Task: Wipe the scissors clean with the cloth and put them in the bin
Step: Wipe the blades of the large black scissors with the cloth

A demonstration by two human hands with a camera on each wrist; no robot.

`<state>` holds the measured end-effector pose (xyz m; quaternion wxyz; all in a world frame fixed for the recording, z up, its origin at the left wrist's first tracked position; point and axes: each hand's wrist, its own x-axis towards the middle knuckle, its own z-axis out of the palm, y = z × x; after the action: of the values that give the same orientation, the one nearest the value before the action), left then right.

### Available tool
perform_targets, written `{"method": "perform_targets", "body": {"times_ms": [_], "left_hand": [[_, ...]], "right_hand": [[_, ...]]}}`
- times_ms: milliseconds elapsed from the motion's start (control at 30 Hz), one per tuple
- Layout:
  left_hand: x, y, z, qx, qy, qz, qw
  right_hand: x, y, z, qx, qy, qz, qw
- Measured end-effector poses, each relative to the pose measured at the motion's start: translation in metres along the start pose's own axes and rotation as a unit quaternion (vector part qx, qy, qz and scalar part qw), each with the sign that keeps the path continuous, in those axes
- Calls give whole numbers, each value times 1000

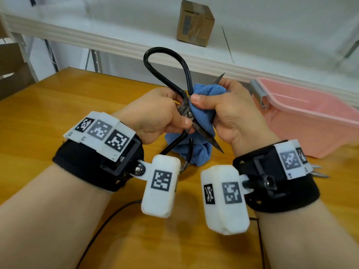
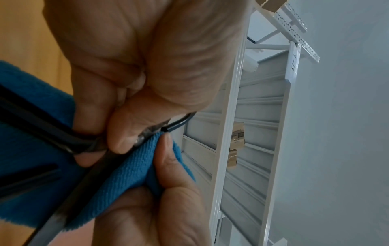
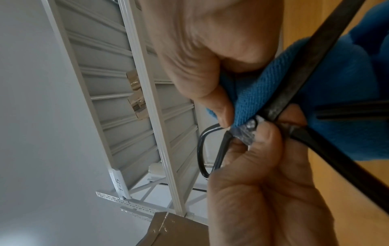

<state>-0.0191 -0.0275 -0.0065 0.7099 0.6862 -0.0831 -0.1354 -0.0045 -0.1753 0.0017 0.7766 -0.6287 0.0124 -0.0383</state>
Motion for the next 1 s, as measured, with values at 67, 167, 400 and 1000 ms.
{"method": "perform_targets", "body": {"times_ms": [67,167,400,1000], "left_hand": [[1,0,-1,7,0,-4,1000],[2,0,-1,8,0,-10,1000],[2,0,0,31,11,-21,999],[-9,8,-14,-11,9,-32,999]], "right_hand": [[3,-1,-2,12,1,3,1000],[7,-1,-5,8,4,0,1000],[17,-5,-19,28,54,-28,998],[23,-21,-50,41,79,-98,991]]}}
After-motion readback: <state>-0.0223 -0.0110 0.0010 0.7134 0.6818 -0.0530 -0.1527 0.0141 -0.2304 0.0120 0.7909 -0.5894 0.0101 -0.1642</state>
